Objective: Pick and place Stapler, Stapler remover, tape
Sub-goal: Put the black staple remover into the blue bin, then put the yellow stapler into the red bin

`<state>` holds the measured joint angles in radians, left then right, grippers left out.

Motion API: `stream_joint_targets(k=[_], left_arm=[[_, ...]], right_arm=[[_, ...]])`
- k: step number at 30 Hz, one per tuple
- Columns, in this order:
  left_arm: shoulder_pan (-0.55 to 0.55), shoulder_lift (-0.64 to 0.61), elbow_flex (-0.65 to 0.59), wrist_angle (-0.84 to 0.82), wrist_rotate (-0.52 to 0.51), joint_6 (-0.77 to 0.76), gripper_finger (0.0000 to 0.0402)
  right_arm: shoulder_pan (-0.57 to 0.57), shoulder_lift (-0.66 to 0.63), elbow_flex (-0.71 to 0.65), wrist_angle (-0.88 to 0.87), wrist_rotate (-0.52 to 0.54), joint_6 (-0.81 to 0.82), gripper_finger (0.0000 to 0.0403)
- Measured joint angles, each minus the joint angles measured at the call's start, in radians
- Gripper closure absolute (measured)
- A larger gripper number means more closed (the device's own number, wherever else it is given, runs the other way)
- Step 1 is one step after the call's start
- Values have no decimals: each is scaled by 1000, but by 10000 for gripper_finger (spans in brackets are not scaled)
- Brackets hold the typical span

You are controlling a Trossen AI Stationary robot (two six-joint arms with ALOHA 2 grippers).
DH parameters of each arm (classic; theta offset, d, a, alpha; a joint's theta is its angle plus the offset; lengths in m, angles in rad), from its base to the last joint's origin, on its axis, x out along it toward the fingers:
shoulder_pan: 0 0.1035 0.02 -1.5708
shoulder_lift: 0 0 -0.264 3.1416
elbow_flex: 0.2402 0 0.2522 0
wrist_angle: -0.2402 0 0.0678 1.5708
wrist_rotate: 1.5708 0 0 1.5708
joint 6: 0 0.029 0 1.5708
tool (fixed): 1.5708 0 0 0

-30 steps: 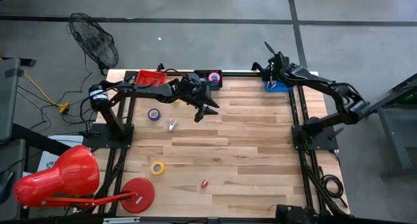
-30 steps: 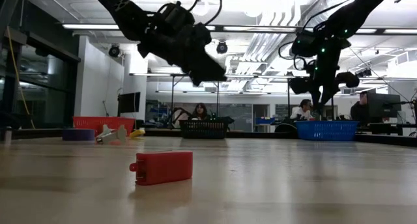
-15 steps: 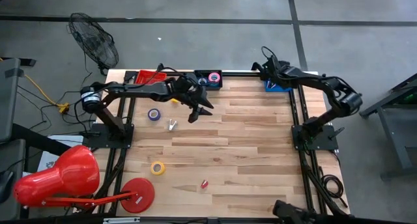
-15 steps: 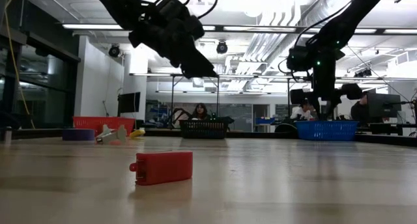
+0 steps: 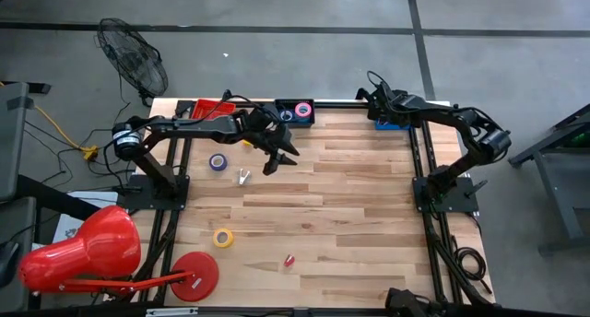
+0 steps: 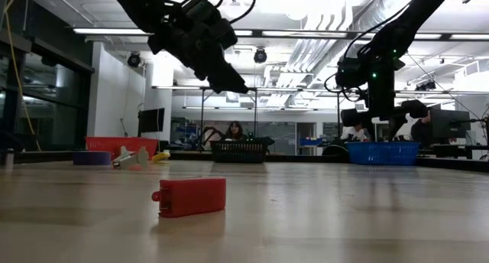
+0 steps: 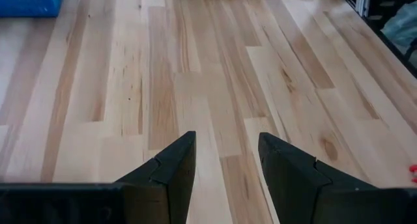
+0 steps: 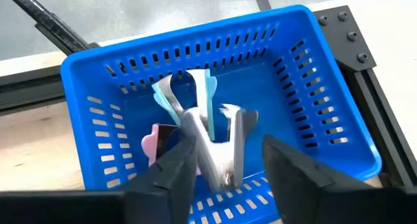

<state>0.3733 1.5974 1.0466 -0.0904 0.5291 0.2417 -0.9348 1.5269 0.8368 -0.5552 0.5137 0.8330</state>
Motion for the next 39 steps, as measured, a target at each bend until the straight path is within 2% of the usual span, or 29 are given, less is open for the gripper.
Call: stream_joint_targets(k=[6,11,17,23,26,32,39], left_arm=[[0,-1,0,-40,-15,-1,237],[0,-38,0,-124,-91,-2,237],[0,-140,0,-312,-304,-22,237],[0,-216,0,-519,-532,-116,237],[0,-235,0,-583,-587,-142,237],[0,-238,0,-691,-659,-198,237],[0,-238,0,-690,-780,-209,237]], right_arm=[[0,0,0,-1,-20,-2,176],[-3,-4,0,21,-123,-71,145],[20,-42,0,96,-249,-216,140],[50,-138,0,131,-217,-313,139],[55,-195,0,129,-172,-331,139],[54,-311,0,134,-177,-379,139],[54,-440,0,135,-221,-441,139]])
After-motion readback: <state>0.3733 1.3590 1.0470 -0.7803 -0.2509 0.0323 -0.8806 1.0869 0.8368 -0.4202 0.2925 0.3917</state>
